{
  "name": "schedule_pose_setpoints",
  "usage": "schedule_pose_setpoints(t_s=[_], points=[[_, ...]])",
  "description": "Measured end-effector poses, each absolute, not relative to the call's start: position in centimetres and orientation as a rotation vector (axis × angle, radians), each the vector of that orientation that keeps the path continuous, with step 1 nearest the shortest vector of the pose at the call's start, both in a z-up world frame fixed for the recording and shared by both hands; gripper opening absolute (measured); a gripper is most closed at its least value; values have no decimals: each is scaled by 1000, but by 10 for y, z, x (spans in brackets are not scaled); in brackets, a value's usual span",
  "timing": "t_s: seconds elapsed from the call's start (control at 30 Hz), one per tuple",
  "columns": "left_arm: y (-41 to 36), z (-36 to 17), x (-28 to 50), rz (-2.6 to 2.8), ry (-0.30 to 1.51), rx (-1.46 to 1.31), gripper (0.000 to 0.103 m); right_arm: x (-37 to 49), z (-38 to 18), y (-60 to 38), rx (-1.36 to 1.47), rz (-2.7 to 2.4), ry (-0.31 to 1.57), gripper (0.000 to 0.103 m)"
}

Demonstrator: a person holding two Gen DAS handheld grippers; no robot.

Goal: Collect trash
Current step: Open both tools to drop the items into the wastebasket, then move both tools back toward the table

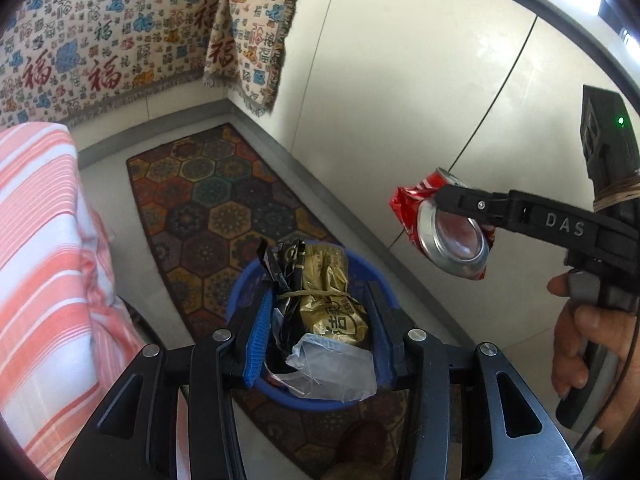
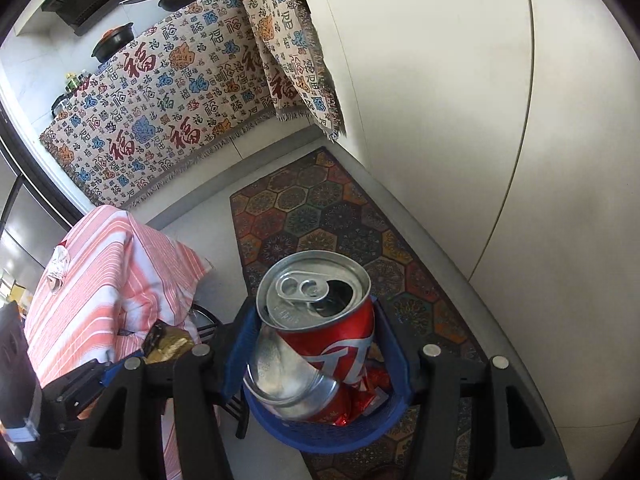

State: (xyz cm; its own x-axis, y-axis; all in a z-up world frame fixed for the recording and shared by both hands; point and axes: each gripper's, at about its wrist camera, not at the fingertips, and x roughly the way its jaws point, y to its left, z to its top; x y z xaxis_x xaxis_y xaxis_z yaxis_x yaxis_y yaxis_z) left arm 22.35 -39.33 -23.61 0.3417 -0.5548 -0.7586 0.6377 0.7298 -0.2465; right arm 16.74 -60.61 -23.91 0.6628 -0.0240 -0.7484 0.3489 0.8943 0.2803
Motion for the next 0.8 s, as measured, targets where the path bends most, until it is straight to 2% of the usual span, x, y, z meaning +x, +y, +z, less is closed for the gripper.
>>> schedule_pose_setpoints(t_s=[0.33,0.4,0.43,0.47,0.63,0.8], points=[[-411,-262,236,-814,965,115,49,177,-242,-610,469,-223,823,60],[-416,-271,237,-824,970,125,66,179,-243,-612,489,-223,821,70],[-418,-275,238,-825,971,127,78,180,-243,-613,496,-232,818,70],[-419,-279,239,-828,968,122,82,178,-241,-616,500,-258,803,70],[-409,-278,242,-802,1000,78,83,171,-231,-618,473,-301,762,70],[-367,-235,231,-762,964,8,83,170,-220,-617,445,-325,736,70]])
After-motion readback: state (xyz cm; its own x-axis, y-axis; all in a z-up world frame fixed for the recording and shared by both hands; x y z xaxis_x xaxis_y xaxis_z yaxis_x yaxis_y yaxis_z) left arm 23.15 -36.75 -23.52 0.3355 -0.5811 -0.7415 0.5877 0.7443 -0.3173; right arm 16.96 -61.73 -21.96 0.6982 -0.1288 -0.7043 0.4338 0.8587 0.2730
